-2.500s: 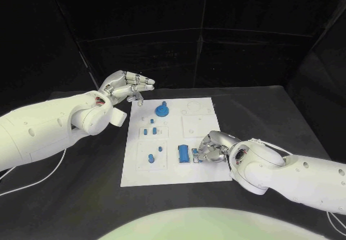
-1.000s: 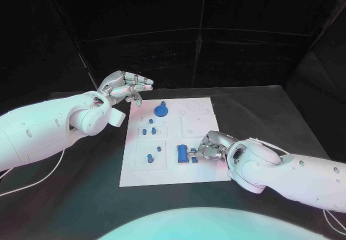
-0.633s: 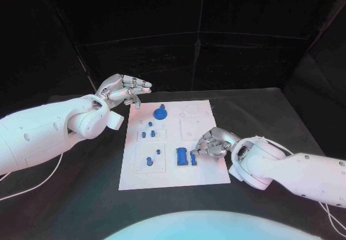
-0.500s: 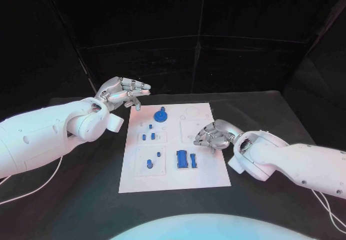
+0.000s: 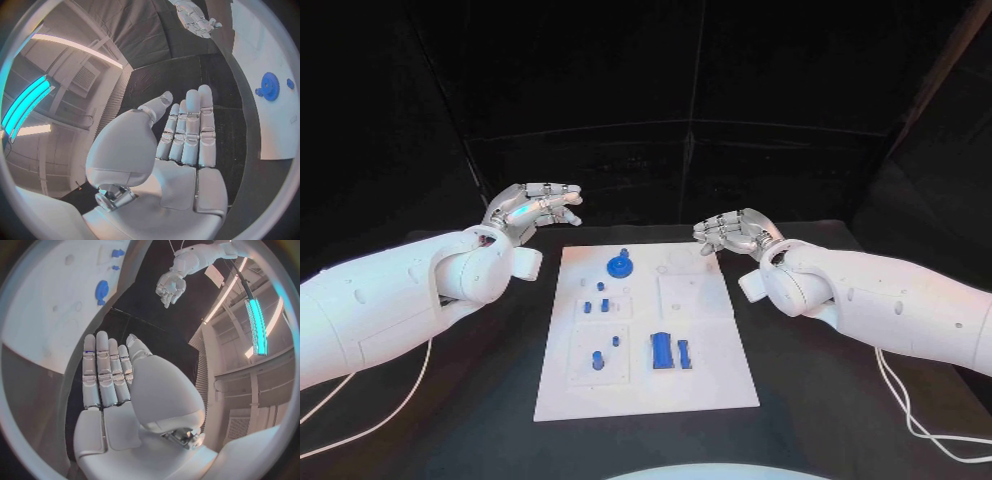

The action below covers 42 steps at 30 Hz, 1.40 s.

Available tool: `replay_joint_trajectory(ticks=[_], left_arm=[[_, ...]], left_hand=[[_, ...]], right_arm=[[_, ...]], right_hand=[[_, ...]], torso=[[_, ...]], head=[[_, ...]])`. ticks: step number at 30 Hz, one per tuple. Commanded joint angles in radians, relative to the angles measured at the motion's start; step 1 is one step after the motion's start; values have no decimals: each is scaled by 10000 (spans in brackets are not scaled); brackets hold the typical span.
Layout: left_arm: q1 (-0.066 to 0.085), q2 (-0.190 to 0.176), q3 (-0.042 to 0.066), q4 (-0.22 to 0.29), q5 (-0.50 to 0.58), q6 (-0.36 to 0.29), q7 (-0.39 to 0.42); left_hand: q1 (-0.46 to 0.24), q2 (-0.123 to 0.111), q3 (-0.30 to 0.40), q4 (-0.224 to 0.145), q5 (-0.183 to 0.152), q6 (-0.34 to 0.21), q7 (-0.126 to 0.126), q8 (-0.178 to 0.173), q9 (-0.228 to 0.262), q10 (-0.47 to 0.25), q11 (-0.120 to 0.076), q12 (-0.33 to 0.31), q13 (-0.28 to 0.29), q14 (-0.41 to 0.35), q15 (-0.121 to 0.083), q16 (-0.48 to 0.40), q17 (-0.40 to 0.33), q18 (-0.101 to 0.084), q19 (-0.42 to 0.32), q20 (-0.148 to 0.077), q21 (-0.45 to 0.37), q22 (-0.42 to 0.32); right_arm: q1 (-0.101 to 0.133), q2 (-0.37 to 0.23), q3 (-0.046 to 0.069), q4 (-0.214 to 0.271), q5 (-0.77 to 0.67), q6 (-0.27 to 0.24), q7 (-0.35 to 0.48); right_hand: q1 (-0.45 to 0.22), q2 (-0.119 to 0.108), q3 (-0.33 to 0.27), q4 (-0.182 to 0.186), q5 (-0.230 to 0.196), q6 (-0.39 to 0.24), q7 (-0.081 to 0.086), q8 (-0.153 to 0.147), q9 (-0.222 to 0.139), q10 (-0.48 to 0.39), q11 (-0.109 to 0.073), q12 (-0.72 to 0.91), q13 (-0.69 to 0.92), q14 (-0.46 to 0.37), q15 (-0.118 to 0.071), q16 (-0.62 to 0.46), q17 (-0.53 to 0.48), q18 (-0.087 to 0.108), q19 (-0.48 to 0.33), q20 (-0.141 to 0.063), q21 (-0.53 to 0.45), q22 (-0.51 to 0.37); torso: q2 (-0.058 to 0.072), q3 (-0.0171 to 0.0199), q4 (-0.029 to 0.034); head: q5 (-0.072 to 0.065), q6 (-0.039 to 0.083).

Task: Assemble the parts on the task board

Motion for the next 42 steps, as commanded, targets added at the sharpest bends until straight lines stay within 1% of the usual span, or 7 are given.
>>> replay_joint_trajectory(ticks=[1,12,13,19,24,31,42], left_arm=[[-53,232,1,-488,853,286,510],[-351,736,4,-1079,1229,-475,951],[-337,712,-1,-1038,853,-88,456],[-417,636,46,-750,785,-446,507],[-629,433,171,13,605,-1395,643],[-1118,-32,459,1769,191,-3577,955],[-1626,-516,757,3592,-240,-5843,1280]], left_hand=[[-112,-39,95,68,94,45,-82,-182,-24,270,106,-594,-32,-218,261,-1566,-691,50,-498,242,-829,-616],[-87,-142,-542,202,26,-56,-378,-937,-31,-185,760,-2465,-25,-1076,1146,-4560,-2037,50,-2706,1231,-3383,-2581],[-3890,604,-1616,780,-488,-2969,-704,-1821,-680,-3076,172,-2770,-637,-3813,628,-5026,-2364,-512,-4807,371,-3648,-3248],[-5330,604,-2107,780,-488,-4107,-906,-1821,-680,-4303,-31,-3661,-637,-4958,457,-5350,-3229,-591,-5912,112,-4476,-3654],[-6706,604,-2501,780,-488,-5170,-1650,-1821,-680,-5373,-243,-3661,-637,-5973,275,-5535,-3229,-792,-6667,-201,-4476,-3900],[-8265,604,-2950,780,-488,-6374,-1650,-1821,-680,-6586,-1141,-3661,-637,-7122,-512,-6340,-3229,-901,-7522,-547,-4476,-4174],[-9853,604,-3406,780,-488,-7601,-1650,-1821,-680,-7815,-1141,-3661,-637,-8292,-512,-6340,-3229,-1712,-8397,-1526,-4476,-4949]], right_arm=[[41,571,130,-854,1012,1291,1692],[42,1720,303,-2125,1126,1691,2225],[25,1677,285,-2058,839,1285,1652],[8,1525,268,-1700,1034,945,1719],[-38,1121,222,-750,1552,45,1898],[-142,200,118,1416,2732,-2010,2305],[-240,-660,20,3436,3834,-3927,2685]], right_hand=[[-60,-240,391,89,31,405,65,-489,-408,597,25,-1004,-1593,241,96,-1231,-891,29,80,262,-586,-360],[-579,-533,1053,-8,-63,794,144,-1208,-1095,937,232,-1891,-3465,270,431,-2870,-2375,35,63,610,-1943,-1168],[-4840,-431,707,-345,-716,-2215,-437,-1835,-1459,-2463,-220,-2849,-4275,-3054,77,-3754,-2839,-539,-2526,-136,-2869,-2111],[-6588,-431,2,-1144,-1022,-3318,-648,-1835,-1643,-3773,-348,-2849,-4275,-4387,-711,-3754,-3110,-658,-3554,-342,-3331,-2111],[-8140,-431,2,-1144,-1273,-4382,-854,-1835,-2364,-4994,-1170,-2849,-4275,-5593,-711,-3754,-3288,-820,-4490,-597,-3672,-2111],[-9903,-431,2,-1144,-1559,-5595,-1776,-1835,-2364,-6377,-1170,-2849,-4275,-6966,-711,-3754,-4060,-1000,-5553,-886,-4059,-2111],[-11751,-431,2,-1144,-2387,-6862,-1776,-1835,-2364,-7835,-1170,-2849,-4275,-8401,-711,-3754,-4060,-1793,-6639,-1715,-4465,-2111]], torso=[[-136,19,96],[-201,133,78],[-195,92,84],[-255,157,28],[-371,282,-81],[-401,314,-108],[-401,314,-108]], head=[[29,277],[67,673],[35,595],[214,735],[559,1004],[646,1072],[646,1072]])
